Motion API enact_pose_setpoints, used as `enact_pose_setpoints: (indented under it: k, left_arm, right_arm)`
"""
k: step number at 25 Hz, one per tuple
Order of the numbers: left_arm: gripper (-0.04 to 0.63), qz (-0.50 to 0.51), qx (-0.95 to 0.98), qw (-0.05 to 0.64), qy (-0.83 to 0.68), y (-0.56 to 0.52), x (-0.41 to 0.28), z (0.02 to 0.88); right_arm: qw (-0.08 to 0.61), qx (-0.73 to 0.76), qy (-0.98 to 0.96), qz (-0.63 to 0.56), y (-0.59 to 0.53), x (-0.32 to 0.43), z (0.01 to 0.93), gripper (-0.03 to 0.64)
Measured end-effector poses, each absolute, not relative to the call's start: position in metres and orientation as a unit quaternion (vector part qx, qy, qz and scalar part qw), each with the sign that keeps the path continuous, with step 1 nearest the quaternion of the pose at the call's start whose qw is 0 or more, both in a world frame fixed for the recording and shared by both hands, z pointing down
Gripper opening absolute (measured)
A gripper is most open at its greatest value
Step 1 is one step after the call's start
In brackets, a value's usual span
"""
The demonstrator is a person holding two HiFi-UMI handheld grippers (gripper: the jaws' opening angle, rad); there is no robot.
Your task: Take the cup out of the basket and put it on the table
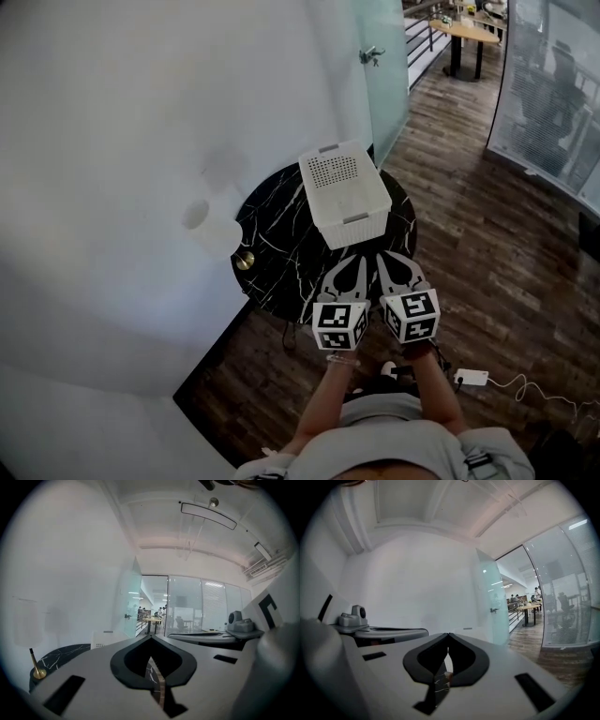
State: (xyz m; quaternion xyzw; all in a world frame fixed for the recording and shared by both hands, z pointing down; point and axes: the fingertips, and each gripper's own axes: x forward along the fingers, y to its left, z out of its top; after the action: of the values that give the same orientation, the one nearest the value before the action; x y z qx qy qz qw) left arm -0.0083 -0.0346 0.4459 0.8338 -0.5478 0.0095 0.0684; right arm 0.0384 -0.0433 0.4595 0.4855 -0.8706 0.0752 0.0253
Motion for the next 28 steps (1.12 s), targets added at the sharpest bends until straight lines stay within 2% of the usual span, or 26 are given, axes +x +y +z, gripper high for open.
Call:
enact_pose_setpoints:
  k: [28]
  left_arm:
    - [0.006, 0.024, 0.829, 0.060, -0.555, -0.097, 0.015, 0.447]
  right_arm:
    - [0.031, 0.471, -0.879, 0.070, -0.103, 0.058, 0.461, 0.009]
